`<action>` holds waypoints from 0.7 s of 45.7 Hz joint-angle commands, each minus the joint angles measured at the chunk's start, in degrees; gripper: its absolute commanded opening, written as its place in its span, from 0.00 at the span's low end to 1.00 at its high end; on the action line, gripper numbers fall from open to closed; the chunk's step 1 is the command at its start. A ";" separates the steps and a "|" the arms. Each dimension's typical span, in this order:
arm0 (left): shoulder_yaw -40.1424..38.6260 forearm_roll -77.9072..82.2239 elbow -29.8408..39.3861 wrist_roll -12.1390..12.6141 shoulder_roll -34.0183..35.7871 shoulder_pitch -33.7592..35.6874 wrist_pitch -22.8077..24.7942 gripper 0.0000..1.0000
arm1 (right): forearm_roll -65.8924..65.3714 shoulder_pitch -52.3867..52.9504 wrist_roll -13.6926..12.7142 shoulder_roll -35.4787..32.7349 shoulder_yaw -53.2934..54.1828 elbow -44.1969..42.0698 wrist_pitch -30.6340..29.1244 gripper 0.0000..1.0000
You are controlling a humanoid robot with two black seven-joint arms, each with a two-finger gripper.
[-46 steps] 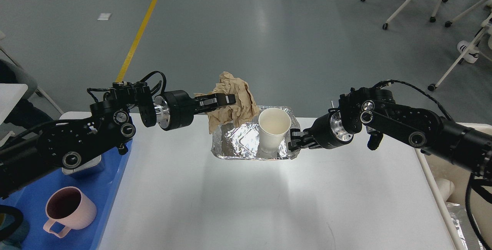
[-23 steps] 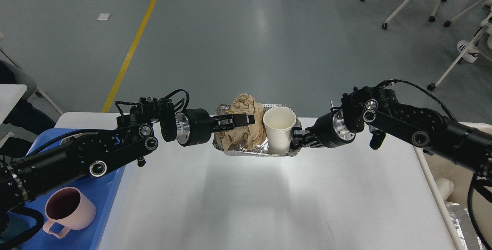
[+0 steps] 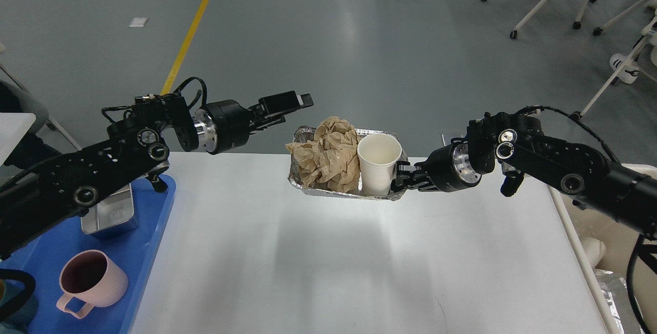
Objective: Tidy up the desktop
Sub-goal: 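Carry the foil tray with the right gripper and dump it into the bin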
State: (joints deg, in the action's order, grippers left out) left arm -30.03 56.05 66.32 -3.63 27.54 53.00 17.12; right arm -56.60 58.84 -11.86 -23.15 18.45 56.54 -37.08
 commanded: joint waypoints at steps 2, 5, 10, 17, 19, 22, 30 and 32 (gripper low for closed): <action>-10.73 -13.75 -0.58 0.03 2.00 -6.14 -0.78 0.97 | 0.00 -3.37 -0.09 -1.90 5.01 0.41 0.08 0.00; -16.71 -21.13 -0.67 0.03 1.91 -10.10 -1.30 0.97 | 0.00 -5.31 -0.09 -2.60 8.00 0.58 0.43 0.00; -26.90 -32.12 -0.76 0.11 1.21 -16.08 -2.62 0.97 | 0.00 -8.21 0.00 -5.06 12.91 1.11 0.69 0.00; -36.93 -42.06 -1.63 0.03 -2.57 -22.32 -3.85 0.97 | 0.35 -13.39 0.17 -12.09 22.14 1.46 2.19 0.00; -38.78 -42.95 -2.34 0.03 -4.15 -23.12 -3.94 0.97 | 1.05 -15.50 0.17 -13.84 25.13 1.55 2.27 0.00; -41.41 -43.48 -2.60 -0.24 -6.26 -24.69 -4.03 0.97 | 1.93 -18.49 0.09 -16.57 28.47 1.55 3.24 0.00; -50.21 -45.67 -3.57 0.03 -12.32 -30.06 -4.03 0.97 | 9.48 -28.86 0.61 -25.27 31.47 1.81 7.37 0.00; -51.44 -45.67 -4.18 -0.06 -13.64 -30.24 -4.03 0.97 | 11.42 -31.23 1.05 -27.20 31.82 1.73 7.64 0.00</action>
State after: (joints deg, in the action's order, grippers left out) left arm -77.40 10.86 63.38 -3.82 17.36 24.46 13.03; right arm -50.23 33.81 -11.56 -45.56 49.14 58.31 -30.85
